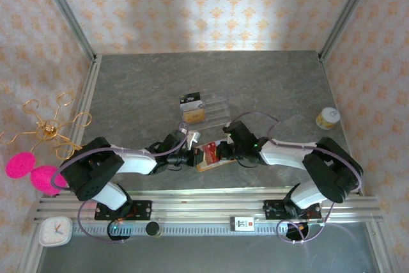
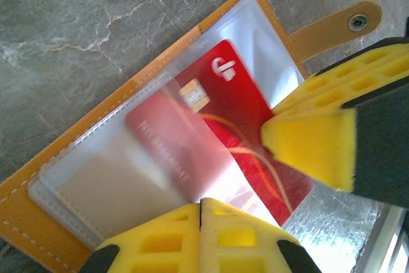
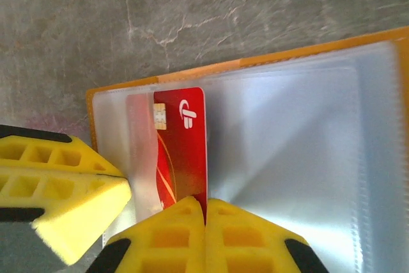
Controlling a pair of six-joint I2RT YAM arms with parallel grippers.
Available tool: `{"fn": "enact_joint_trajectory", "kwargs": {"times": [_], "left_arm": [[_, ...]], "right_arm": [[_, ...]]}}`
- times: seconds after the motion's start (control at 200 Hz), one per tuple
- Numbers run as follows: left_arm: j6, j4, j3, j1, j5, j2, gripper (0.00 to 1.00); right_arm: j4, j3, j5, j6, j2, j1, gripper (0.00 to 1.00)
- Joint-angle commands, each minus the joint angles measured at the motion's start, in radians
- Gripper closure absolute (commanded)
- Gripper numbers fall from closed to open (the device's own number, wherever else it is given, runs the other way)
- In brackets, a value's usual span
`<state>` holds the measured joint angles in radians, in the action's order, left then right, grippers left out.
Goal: Take the credit cards out of the card holder
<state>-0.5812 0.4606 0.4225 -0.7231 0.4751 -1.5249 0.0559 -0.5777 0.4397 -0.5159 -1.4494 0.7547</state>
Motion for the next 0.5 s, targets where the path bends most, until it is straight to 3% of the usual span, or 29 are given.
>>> {"fn": "enact_joint_trajectory", "kwargs": {"times": [0.0, 0.405, 0.496], "left_arm": [[0.025, -0.100, -0.038, 0.023, -0.021, -0.032, 1.00], [0.020, -0.084, 0.029, 0.042, 0.030, 0.069, 1.00], [0.010, -0.085, 0.034, 0.042, 0.029, 0.123, 0.94]], "right_arm": [[-0.055, 0.036, -0.084, -0.025, 0.066, -0.016, 1.00], [-0.053, 0.019, -0.003, 0.027, 0.262, -0.026, 1.00], [-0.083, -0.008, -0.009, 0.038, 0.262, -0.026, 1.00]]}}
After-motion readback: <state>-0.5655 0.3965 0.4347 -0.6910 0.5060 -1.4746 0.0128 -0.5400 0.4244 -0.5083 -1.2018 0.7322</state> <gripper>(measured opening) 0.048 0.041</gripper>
